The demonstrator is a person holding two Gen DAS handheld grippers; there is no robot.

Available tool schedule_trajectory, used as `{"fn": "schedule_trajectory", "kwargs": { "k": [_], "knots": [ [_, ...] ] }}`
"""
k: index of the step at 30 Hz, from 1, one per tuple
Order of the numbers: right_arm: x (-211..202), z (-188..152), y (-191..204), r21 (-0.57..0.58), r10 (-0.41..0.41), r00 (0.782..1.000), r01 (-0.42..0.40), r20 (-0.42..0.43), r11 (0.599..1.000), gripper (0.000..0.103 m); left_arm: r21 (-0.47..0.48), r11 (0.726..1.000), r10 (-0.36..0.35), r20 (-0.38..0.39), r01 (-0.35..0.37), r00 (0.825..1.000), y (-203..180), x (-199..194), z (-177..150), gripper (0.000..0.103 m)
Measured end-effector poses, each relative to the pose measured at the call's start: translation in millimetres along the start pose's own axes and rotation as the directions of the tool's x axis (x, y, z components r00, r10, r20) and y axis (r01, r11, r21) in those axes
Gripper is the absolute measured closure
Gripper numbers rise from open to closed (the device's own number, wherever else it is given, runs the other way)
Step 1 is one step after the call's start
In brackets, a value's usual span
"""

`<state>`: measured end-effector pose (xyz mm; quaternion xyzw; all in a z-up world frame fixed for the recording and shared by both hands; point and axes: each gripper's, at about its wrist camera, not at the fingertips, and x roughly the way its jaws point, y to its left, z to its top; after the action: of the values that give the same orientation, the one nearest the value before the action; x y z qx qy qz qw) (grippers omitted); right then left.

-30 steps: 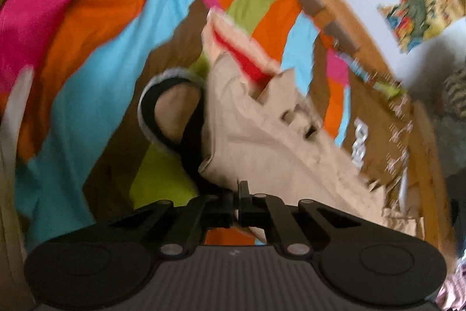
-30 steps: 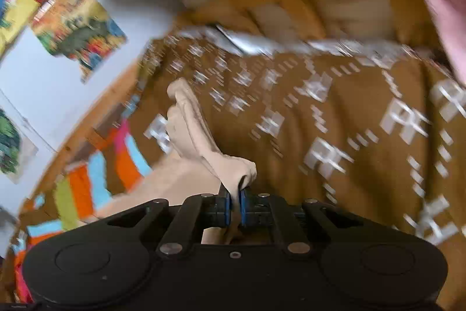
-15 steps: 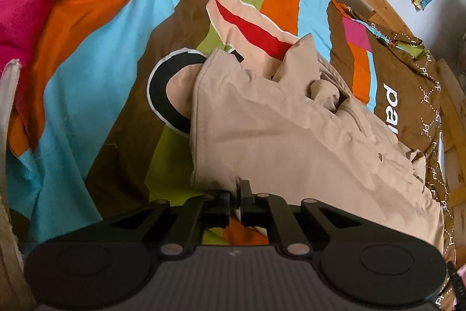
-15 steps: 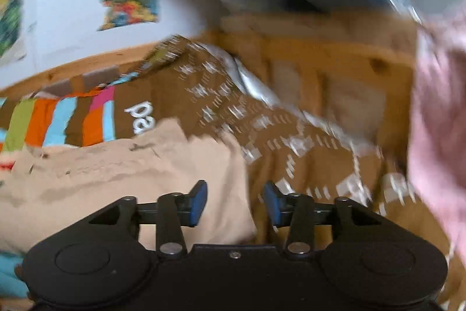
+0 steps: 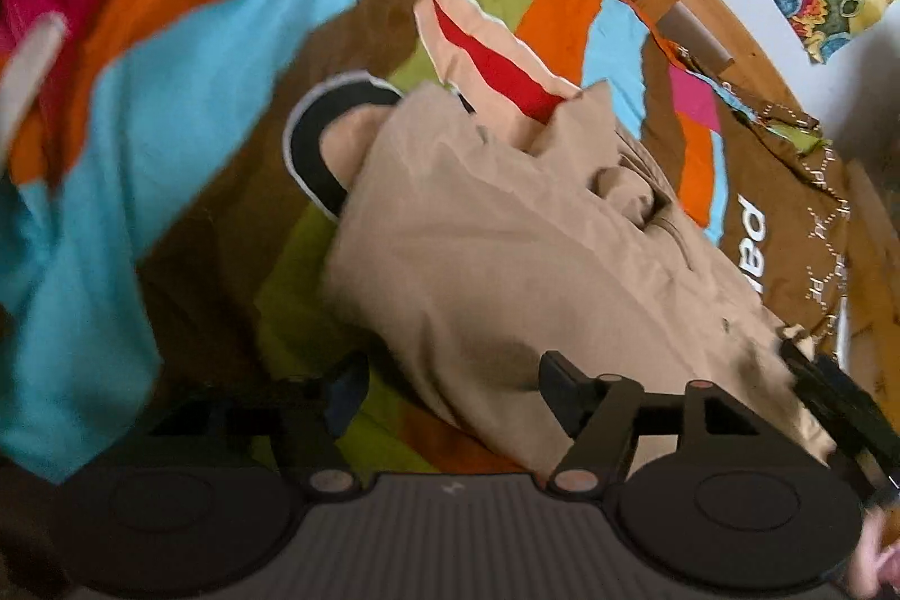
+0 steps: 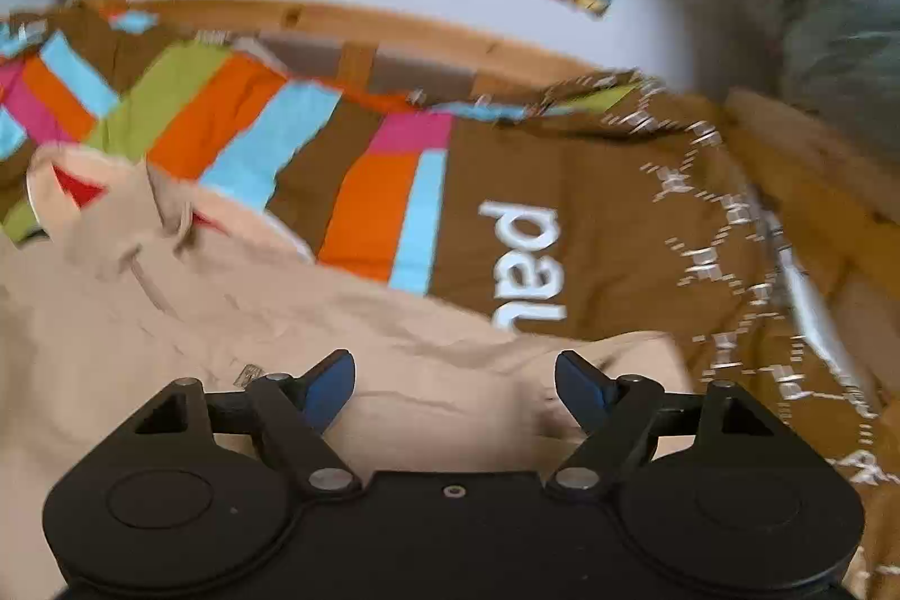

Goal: Fold large clothes

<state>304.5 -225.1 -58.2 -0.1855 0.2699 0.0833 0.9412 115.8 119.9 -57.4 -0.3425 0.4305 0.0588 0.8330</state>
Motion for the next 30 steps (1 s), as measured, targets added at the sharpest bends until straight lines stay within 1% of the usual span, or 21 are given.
{"fn": "schedule_trajectory", "kwargs": {
  "k": [2, 4, 6, 7, 8, 10, 12, 14, 16, 17, 18, 20, 21, 25, 28, 29, 30],
  "knots": [
    [13.5, -5.0, 15.3, -0.060, 0.018, 0.999, -0.019, -0.033, 0.998, 0.023, 0.019, 1.000, -0.014, 0.018, 0.014, 1.000, -0.1, 3.6, -0.4, 0.031],
    [24.4, -13.8, 30.4, -0.107, -0.004, 0.999, -0.002, -0.050, 0.994, 0.023, 0.022, 0.999, -0.036, 0.031, 0.035, 0.999, -0.1, 7.1, 0.7, 0.031],
    [27.2, -27.3, 40.8, -0.131, -0.041, 0.999, 0.039, -0.011, 0.991, 0.023, 0.015, 0.998, -0.056, 0.034, 0.055, 0.998, 0.5, 12.7, 2.4, 0.029],
    [26.9, -36.0, 43.7, -0.136, -0.052, 0.998, 0.055, 0.025, 0.989, 0.023, 0.008, 0.998, -0.068, 0.034, 0.068, 0.997, 2.1, 16.3, 3.4, 0.029],
    [26.9, -42.3, 43.9, -0.132, -0.056, 0.997, 0.062, 0.043, 0.989, 0.023, 0.003, 0.997, -0.075, 0.035, 0.075, 0.997, 3.1, 19.7, 3.8, 0.027],
    [28.2, -42.9, 44.8, -0.133, -0.062, 0.997, 0.067, 0.044, 0.989, 0.023, -0.009, 0.997, -0.082, 0.033, 0.082, 0.996, 4.7, 25.2, 4.9, 0.026],
    [28.3, -40.0, 40.8, -0.119, -0.047, 0.998, 0.050, 0.029, 0.992, 0.023, -0.018, 0.996, -0.085, 0.027, 0.086, 0.996, 5.8, 26.6, 5.9, 0.026],
    [25.0, -32.7, 33.7, -0.084, -0.023, 1.000, 0.023, -0.006, 0.996, 0.022, -0.034, 0.996, -0.086, 0.021, 0.087, 0.996, 7.0, 25.4, 6.7, 0.026],
    [17.2, -23.6, 27.2, -0.024, -0.012, 0.999, 0.011, -0.042, 1.000, 0.018, -0.042, 0.996, -0.081, 0.014, 0.081, 0.997, 8.3, 24.3, 6.5, 0.026],
    [11.9, -21.3, 24.3, 0.017, -0.004, 0.999, 0.005, -0.054, 1.000, 0.010, -0.041, 0.996, -0.076, 0.008, 0.077, 0.997, 8.0, 23.7, 6.3, 0.026],
    [6.2, -19.4, 21.2, 0.064, 0.007, 0.998, -0.002, -0.069, 0.998, 0.007, -0.039, 0.996, -0.075, 0.003, 0.075, 0.997, 7.8, 23.4, 6.6, 0.026],
    [-1.5, -19.3, 17.8, 0.127, 0.041, 0.994, -0.028, -0.100, 0.991, 0.007, -0.037, 0.997, -0.074, -0.002, 0.074, 0.997, 6.2, 22.3, 6.4, 0.025],
    [-4.9, -20.1, 18.3, 0.132, 0.052, 0.992, -0.037, -0.113, 0.991, 0.007, -0.036, 0.997, -0.073, -0.002, 0.073, 0.997, 5.8, 22.0, 6.8, 0.025],
    [-18.6, -23.2, 24.7, 0.095, 0.047, 0.991, -0.034, -0.128, 0.995, 0.007, -0.041, 0.997, -0.073, -0.004, 0.072, 0.997, 5.8, 22.2, 7.4, 0.023],
    [-27.6, -26.9, 26.7, 0.115, 0.068, 0.989, -0.053, -0.129, 0.992, 0.007, -0.043, 0.996, -0.075, -0.006, 0.075, 0.997, 6.1, 22.0, 7.9, 0.021],
    [-29.2, -28.3, 26.7, 0.118, 0.076, 0.988, -0.060, -0.132, 0.991, 0.006, -0.050, 0.995, -0.085, -0.008, 0.085, 0.996, 6.9, 22.4, 8.5, 0.018],
    [-30.6, -30.8, 27.6, 0.117, 0.082, 0.987, -0.066, -0.136, 0.991, 0.004, -0.056, 0.994, -0.093, -0.011, 0.092, 0.996, 7.7, 22.5, 8.6, 0.018]
  ]
}}
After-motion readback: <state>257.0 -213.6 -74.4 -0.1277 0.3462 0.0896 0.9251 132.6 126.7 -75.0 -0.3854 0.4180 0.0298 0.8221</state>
